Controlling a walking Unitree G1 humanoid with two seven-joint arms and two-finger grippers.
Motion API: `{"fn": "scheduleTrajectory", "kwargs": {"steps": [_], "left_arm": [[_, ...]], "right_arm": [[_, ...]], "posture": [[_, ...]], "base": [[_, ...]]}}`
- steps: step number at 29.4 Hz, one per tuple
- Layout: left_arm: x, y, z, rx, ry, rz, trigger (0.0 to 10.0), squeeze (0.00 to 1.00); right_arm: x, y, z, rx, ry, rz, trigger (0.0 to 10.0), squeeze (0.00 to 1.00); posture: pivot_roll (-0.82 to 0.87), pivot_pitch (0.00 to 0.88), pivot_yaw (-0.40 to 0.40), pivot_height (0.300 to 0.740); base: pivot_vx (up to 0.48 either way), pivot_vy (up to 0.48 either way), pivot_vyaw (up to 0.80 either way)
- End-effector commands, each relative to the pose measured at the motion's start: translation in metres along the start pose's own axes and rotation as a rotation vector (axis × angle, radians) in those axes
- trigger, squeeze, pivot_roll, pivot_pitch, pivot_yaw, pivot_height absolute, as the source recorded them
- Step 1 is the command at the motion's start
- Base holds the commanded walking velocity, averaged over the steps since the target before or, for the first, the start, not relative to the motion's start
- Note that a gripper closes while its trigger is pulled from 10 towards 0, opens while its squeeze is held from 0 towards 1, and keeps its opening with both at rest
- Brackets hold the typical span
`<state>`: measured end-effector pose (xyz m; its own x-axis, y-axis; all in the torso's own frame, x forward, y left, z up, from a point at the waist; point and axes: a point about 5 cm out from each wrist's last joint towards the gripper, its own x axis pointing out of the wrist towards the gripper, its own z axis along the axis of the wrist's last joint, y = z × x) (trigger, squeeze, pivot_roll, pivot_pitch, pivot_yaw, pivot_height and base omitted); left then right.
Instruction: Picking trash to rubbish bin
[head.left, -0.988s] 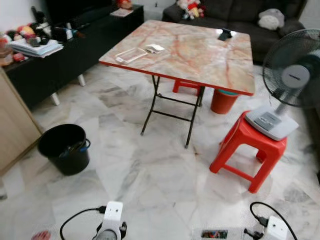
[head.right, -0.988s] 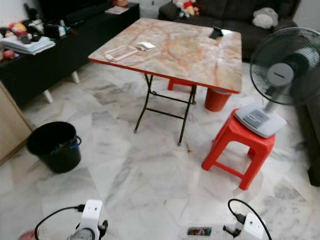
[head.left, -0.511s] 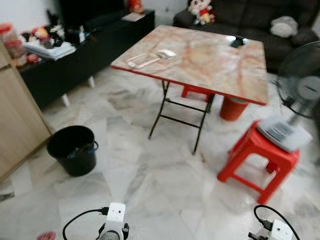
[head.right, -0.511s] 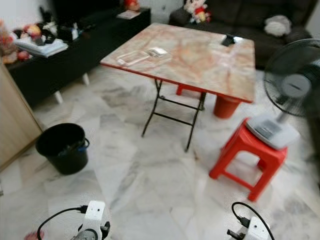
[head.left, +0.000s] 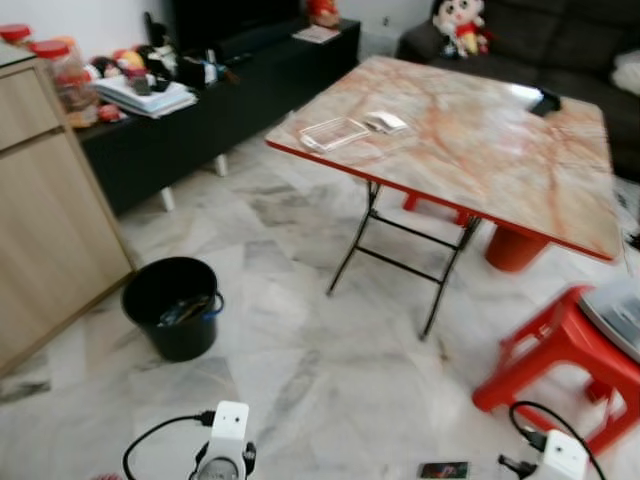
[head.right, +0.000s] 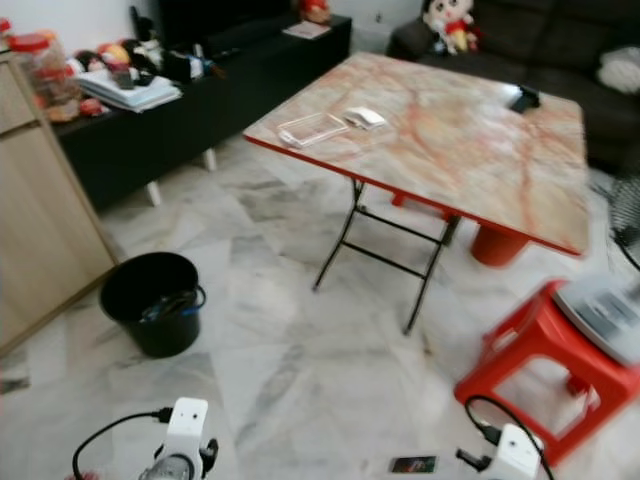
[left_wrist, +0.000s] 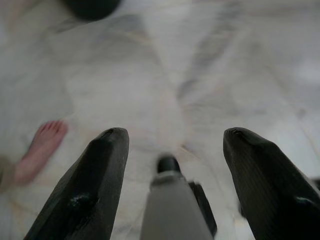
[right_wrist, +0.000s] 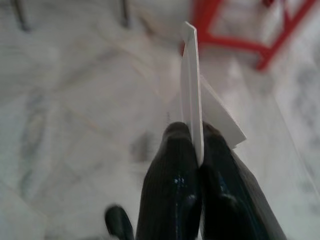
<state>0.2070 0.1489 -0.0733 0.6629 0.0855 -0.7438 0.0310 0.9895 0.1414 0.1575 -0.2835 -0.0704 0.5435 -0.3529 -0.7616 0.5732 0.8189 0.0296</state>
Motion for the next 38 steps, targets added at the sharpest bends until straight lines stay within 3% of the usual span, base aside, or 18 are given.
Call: {"fn": "scheduleTrajectory", "kwargs": {"steps": [1,11,18,38], "left_arm": [[-0.0008,0.0071,-0.0063,0.003,0.016,0.02,10.0,0.0],[-0.0008,0.0099,-0.0067,-0.002,0.013,0.03,10.0,0.0],[-0.0009,0.0098,-0.0069,-0.001,0.012,0.031,10.0,0.0],[-0.0019,0.0124,-0.0116,0.006,0.024,0.037,10.0,0.0]], "right_arm": [[0.0009,0.0082,0.002,0.016,-0.012,0.017,10.0,0.0],[0.0012,0.0073,0.0043,0.0,-0.018,0.012,10.0,0.0],[0.0015,0.0053,0.0055,0.049,-0.019,-0.014,10.0,0.0],[0.0025,0.0068,0.0111,0.014,-0.032,-0.004,10.0,0.0]], "posture": [[-0.06,0.028,-0.106,0.74],[-0.05,0.029,-0.106,0.74],[-0.05,0.028,-0.108,0.74],[-0.04,0.01,-0.104,0.74]], "base": [[0.412,0.0,0.4],[0.414,0.0,0.24],[0.414,0.0,0.11],[0.412,0.0,0.29]]}}
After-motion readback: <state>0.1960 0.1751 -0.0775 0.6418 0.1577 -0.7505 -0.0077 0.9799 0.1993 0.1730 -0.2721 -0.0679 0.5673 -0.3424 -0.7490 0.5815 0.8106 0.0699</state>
